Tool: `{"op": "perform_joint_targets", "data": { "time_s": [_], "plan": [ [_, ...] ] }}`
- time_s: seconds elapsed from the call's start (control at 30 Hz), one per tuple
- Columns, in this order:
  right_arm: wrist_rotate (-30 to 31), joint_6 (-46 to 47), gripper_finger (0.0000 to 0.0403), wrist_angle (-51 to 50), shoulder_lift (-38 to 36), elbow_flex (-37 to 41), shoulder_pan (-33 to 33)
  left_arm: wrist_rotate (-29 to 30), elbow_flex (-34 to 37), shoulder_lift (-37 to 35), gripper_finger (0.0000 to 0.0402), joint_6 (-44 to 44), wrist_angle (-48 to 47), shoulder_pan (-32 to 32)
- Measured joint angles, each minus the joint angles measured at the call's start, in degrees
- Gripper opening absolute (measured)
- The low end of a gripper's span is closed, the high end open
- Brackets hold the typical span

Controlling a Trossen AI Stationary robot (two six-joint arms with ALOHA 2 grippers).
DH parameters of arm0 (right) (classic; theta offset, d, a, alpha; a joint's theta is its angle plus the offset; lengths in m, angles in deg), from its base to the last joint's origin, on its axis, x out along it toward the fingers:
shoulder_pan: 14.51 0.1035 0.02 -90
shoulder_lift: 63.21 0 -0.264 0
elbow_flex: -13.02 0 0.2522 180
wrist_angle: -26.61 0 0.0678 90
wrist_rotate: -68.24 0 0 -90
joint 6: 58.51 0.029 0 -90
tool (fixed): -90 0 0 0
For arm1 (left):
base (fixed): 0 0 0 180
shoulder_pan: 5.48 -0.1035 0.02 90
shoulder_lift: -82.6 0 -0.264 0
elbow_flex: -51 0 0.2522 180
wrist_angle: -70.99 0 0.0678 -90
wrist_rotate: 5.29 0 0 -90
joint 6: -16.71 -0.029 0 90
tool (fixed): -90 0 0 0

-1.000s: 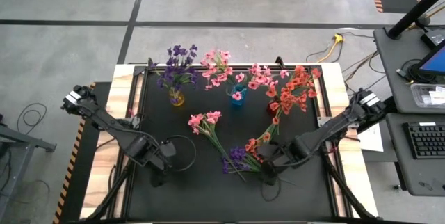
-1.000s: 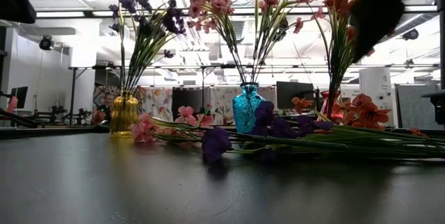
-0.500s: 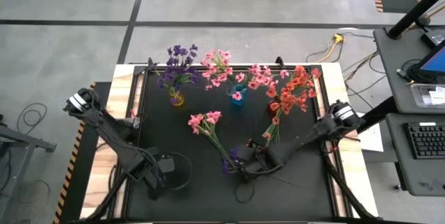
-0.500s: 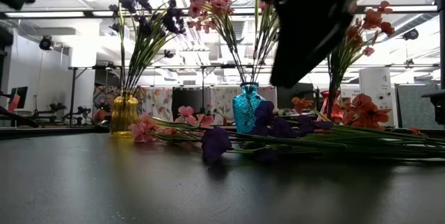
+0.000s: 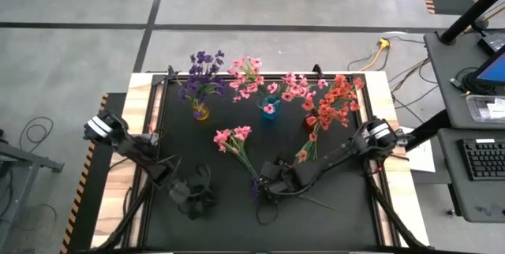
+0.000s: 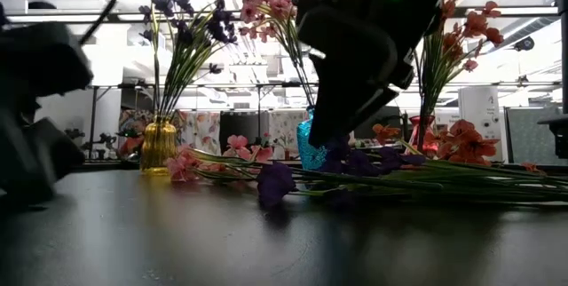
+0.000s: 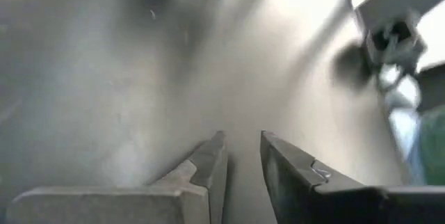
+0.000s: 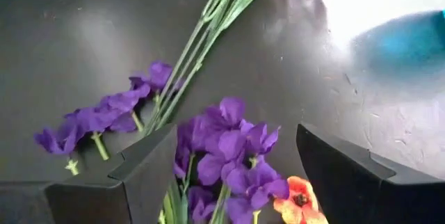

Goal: Sort flowers into vase by color
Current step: Put the purple flower into the yellow vase

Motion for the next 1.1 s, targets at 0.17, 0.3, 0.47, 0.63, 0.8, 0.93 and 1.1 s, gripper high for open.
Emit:
{"op": "perform_joint_targets", "data": {
  "time_s": [0.17, 0.3, 0.47, 0.63, 0.8, 0.93, 1.1],
  "plan": [
    [0.0, 0.0, 0.0288, 0.7, -1.0, 0.0, 1.8, 1.1, -1.6, 4.5, 0.0075, 0.6, 5.4, 0.3],
    [-0.1, 0.0, 0.0288, 0.5, -1.0, 0.0, 3.5, 0.1, -5.2, 6.0, 0.0075, -0.5, 4.9, 0.4],
    [-9.2, 0.4, 0.0288, -7.6, -2.4, -2.2, 5.4, -2.4, -11.2, 5.7, 0.0075, -7.8, 5.1, 0.4],
    [-6.3, 2.1, 0.0288, -11.1, -4.1, -3.7, 6.3, -4.2, -16.4, 4.6, 0.0075, -11.4, -7.3, 0.2],
    [-5.9, 1.6, 0.0288, -12.2, -5.8, -3.7, 6.3, -3.3, -19.3, 2.8, 0.0075, -7.0, -22.8, 0.0],
    [-6.1, 1.6, 0.0288, -13.9, -6.1, -3.7, 6.5, -3.1, -19.5, 1.1, 0.0075, -5.4, -26.5, 0.3],
    [-6.5, 2.1, 0.0288, -15.1, -6.2, -3.7, 7.0, -2.9, -17.9, -1.1, 0.0075, -4.5, -27.9, 0.5]
  ]
}}
